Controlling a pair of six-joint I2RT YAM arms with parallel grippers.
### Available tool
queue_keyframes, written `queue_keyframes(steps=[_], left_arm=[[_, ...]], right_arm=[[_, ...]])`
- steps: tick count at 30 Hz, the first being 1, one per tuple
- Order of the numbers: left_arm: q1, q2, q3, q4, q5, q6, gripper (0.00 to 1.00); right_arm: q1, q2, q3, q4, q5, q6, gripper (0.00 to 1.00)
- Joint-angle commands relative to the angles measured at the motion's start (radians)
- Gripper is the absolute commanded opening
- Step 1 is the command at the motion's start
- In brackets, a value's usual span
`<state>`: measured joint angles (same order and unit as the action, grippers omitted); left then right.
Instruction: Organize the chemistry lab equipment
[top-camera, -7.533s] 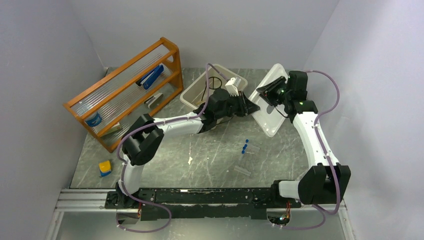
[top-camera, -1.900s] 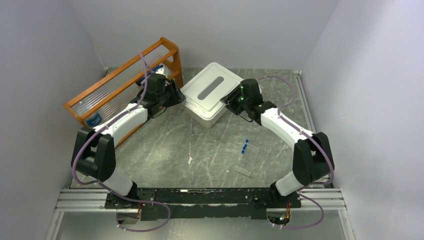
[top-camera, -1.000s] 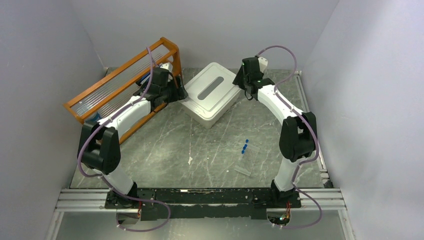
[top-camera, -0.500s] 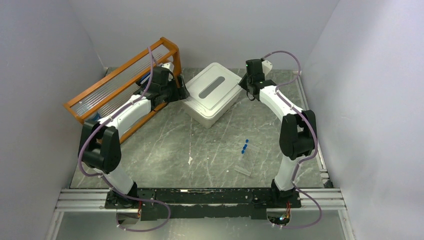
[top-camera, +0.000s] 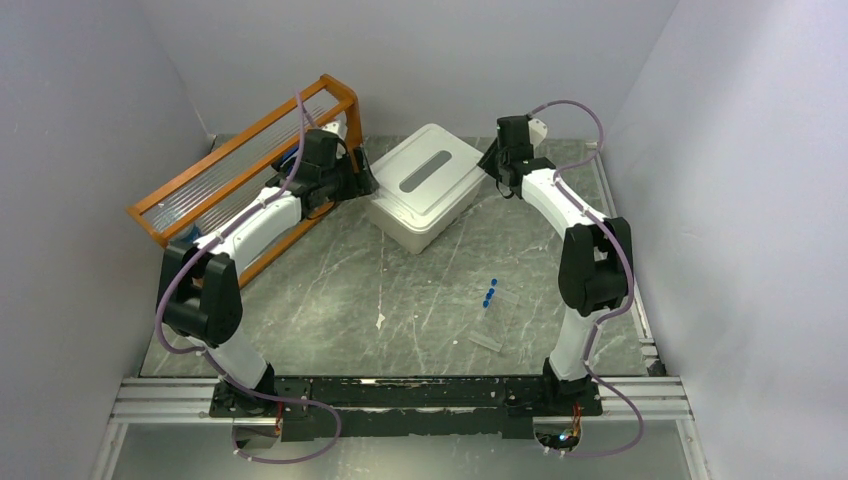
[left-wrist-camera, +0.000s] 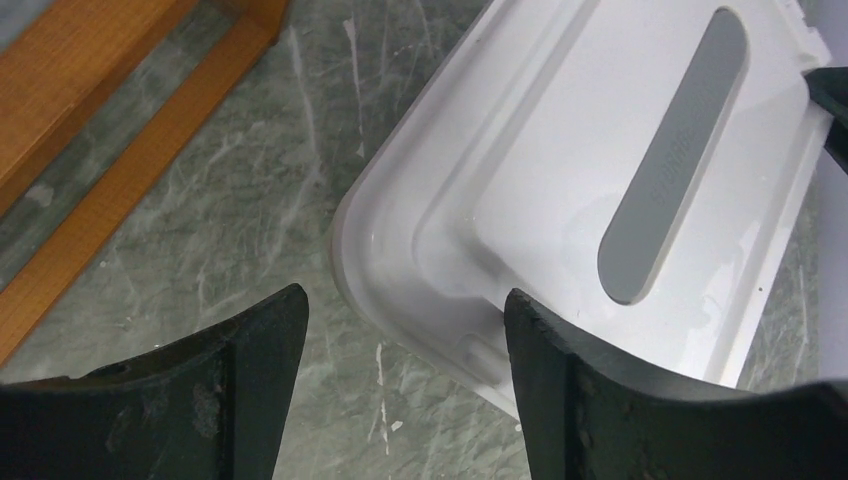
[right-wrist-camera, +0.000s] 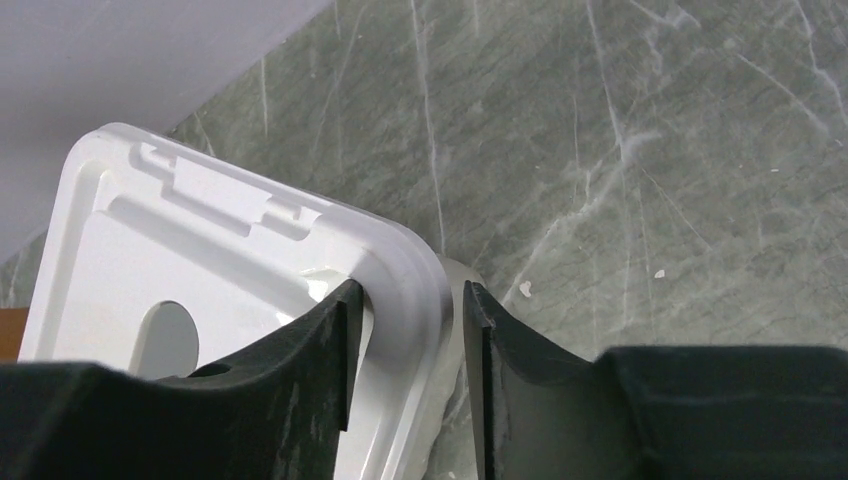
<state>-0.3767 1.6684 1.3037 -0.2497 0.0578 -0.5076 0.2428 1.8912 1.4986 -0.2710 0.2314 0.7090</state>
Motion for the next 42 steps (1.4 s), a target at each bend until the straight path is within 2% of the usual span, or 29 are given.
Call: queue_keyframes(steps=[1, 7, 11, 16, 24, 27, 31, 34, 37, 38, 42], left_arm=[[-0.004, 0.006, 0.0, -0.049, -0.056, 0.018, 0.74], [-0.006, 0.015, -0.016, -0.081, -0.137, 0.032, 0.63], [-0.015, 0.027, -0.005, -0.111, -0.173, 0.047, 0.61], [-0.028, 0.016, 0.046, -0.117, -0.12, 0.093, 0.67], [-0.037, -0.076, 0.156, -0.137, -0.026, 0.138, 0.8], [-0.037, -0.137, 0.151, -0.146, -0.038, 0.149, 0.85], [-0.037, -0.245, 0.1, -0.182, -0.056, 0.178, 0.96], [-0.037, -0.373, 0.038, -0.218, -0.079, 0.206, 0.96], [-0.037, -0.51, -0.042, -0.262, -0.103, 0.231, 0.96], [-0.037, -0.56, -0.068, -0.28, -0.107, 0.237, 0.96], [-0.037, -0.734, -0.13, -0.379, -0.125, 0.26, 0.96]], right_arm=[[-0.012, 0.075, -0.069, -0.197, 0.008, -0.087, 0.45], [-0.008, 0.036, -0.064, -0.182, -0.073, -0.157, 0.55], [-0.009, 0.032, -0.043, -0.196, -0.076, -0.183, 0.59], [-0.007, 0.003, -0.016, -0.228, -0.044, -0.193, 0.59], [-0.003, -0.167, -0.02, -0.222, -0.036, -0.204, 0.58], [-0.003, -0.265, -0.071, -0.208, -0.062, -0.205, 0.6], [-0.002, -0.42, -0.159, -0.232, -0.074, -0.218, 0.68], [-0.003, -0.542, -0.237, -0.269, -0.075, -0.231, 0.76], [-0.003, -0.679, -0.313, -0.312, -0.055, -0.243, 0.97], [-0.003, -0.724, -0.328, -0.337, -0.037, -0.245, 0.99], [-0.002, -0.873, -0.335, -0.47, 0.028, -0.216, 1.0]])
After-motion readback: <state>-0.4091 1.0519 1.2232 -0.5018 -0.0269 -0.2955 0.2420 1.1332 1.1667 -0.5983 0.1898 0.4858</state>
